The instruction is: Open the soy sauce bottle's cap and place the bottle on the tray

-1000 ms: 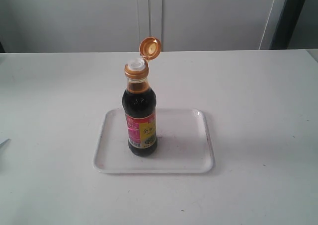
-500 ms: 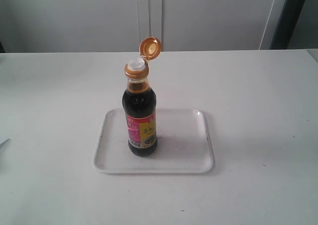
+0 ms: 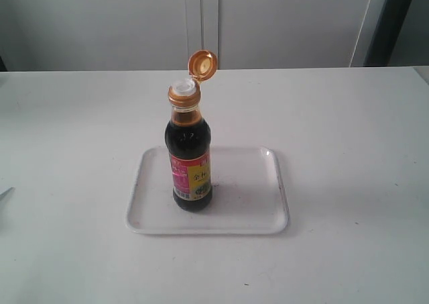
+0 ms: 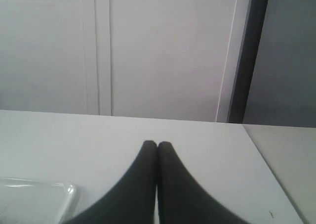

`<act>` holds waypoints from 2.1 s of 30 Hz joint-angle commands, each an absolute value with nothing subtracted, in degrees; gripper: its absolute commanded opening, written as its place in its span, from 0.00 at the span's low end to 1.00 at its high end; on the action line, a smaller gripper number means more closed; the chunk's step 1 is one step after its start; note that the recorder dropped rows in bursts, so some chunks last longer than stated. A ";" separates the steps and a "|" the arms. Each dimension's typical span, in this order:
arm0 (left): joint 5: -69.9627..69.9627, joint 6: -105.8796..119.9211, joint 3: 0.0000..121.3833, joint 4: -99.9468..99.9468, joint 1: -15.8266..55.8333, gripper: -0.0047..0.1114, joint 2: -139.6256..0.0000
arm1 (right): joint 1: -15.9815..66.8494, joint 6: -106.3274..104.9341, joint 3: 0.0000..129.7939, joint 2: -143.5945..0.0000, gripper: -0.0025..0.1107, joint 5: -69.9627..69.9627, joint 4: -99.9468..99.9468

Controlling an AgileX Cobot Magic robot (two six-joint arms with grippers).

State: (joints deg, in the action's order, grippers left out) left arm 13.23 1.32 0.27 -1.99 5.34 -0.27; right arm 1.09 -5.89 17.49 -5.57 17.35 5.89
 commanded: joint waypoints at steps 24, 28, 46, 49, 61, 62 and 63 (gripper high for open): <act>12.97 1.54 0.00 -2.08 5.18 0.04 0.00 | 1.14 -0.70 0.66 0.00 0.02 18.42 -0.30; 12.97 1.54 0.00 -2.08 5.18 0.04 0.00 | 1.14 -0.81 0.00 0.00 0.02 16.38 0.00; 12.97 1.54 0.00 -2.08 5.18 0.04 0.00 | 1.14 -1.17 0.00 0.00 0.02 19.04 -1.11; 12.97 1.54 0.00 -2.08 5.18 0.04 0.00 | 1.14 -1.17 0.00 0.00 0.02 19.31 -1.11; 12.97 1.54 0.00 -2.08 5.18 0.04 0.00 | 1.14 -1.17 0.00 0.00 0.02 19.31 -1.11; 12.97 1.54 0.00 -2.08 5.18 0.04 0.00 | 1.14 -1.17 0.00 0.00 0.02 19.31 -1.11; 12.97 1.54 0.00 -2.08 5.18 0.04 0.00 | 1.14 -1.17 0.00 0.00 0.02 19.31 -1.11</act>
State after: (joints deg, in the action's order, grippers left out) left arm 13.23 1.36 0.27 -1.99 5.34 -0.27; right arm 1.09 -1.07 0.27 -0.30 19.41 -0.54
